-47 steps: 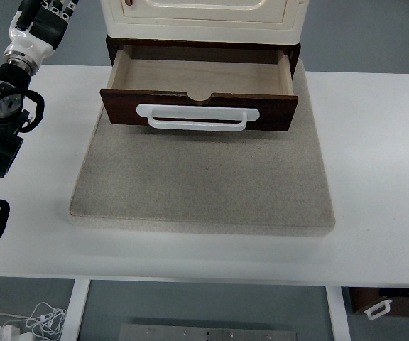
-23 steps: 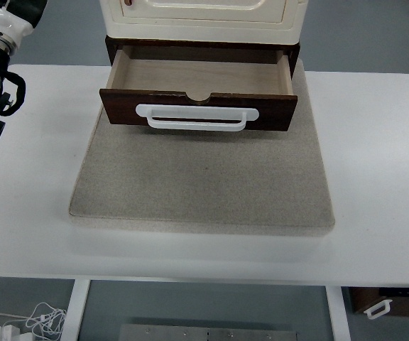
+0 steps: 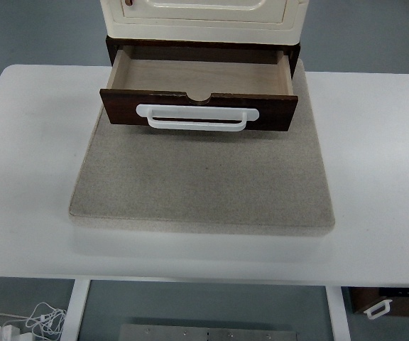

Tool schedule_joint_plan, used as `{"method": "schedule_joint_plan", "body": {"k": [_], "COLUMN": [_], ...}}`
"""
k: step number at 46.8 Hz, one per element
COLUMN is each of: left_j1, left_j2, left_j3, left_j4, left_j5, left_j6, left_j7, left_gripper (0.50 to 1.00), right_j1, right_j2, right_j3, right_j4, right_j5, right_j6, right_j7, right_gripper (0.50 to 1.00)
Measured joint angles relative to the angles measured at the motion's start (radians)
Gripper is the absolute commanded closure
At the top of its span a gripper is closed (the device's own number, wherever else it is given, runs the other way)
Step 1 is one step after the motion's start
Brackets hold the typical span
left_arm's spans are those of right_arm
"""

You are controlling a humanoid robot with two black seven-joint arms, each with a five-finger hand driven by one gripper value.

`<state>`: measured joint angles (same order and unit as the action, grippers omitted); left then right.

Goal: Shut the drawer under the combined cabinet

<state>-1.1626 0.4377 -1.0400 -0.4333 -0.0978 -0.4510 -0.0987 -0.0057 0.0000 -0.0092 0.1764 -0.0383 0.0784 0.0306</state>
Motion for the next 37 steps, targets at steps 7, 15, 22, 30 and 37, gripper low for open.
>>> {"method": "schedule_joint_plan", "body": {"k": [7, 15, 22, 30, 37], "left_j1": [-0.007, -0.056, -0.08, -0.089, -0.093], "left_j2": [0.027, 0.071, 0.112, 0.132, 0.132], "left_j3": [0.0, -0.001, 0.0, 0.0, -0.001], "left_j4": [-0.084, -0.123, -0.188, -0.297, -0.36], "left_j5": [0.066, 0.096, 0.096, 0.161, 0.234], "left_j6": [0.002, 0.004, 0.006, 0.009, 0.009], "left_j7": [-0.001, -0.001, -0.001, 0.001, 0.001], "left_gripper": [0.501, 0.501, 0.501, 0.501, 0.501], "right_j1": [0.001, 0.0, 0.0, 0.0, 0.0], "right_j2": [0.0, 0.0, 0.0, 0.0, 0.0], "right_j3": [0.0, 0.0, 0.0, 0.0, 0.0], "right_j4": [0.0, 0.0, 0.0, 0.0, 0.0], "right_j5": [0.0, 0.0, 0.0, 0.0, 0.0], "right_j6": [0.0, 0.0, 0.0, 0.0, 0.0], "right_j7": [0.0, 0.0, 0.0, 0.0, 0.0], "right_gripper": [0.548, 0.548, 0.548, 0.548, 0.548]}}
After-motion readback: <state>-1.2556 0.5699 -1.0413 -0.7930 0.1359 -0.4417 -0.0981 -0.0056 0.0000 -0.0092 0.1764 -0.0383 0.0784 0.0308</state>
